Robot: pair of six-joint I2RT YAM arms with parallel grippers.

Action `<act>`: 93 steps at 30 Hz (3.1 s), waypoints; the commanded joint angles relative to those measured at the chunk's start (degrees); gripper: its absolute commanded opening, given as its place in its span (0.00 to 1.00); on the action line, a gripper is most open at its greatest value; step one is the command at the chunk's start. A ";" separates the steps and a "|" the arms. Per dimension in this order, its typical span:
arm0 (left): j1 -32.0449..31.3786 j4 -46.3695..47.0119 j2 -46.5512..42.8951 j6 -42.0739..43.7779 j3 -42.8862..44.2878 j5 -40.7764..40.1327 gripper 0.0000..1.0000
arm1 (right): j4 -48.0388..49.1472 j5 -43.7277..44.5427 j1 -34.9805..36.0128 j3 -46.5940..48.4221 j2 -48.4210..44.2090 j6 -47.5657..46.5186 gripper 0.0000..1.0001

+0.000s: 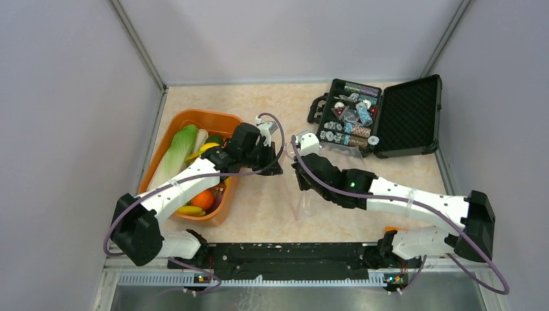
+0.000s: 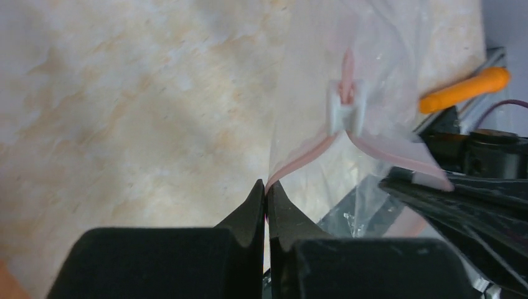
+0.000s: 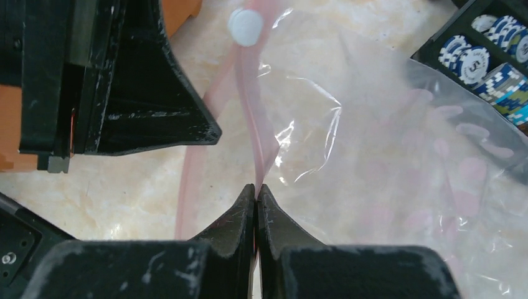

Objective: Place the food in the zip-top bag and seal the zipper

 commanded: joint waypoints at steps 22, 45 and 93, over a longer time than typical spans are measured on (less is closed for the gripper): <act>2.66 7.14 -5.05 -2.49 -3.43 -3.23 0.47 | 13.46 2.14 -5.11 -1.63 3.93 3.44 0.00; 6.38 0.10 -26.32 -1.04 -7.82 -36.99 0.99 | 19.45 -10.78 -10.57 -3.86 4.63 2.88 0.00; 41.42 -22.82 10.62 33.12 18.29 -28.13 0.94 | 21.06 -16.98 -10.63 -5.95 1.65 -2.97 0.00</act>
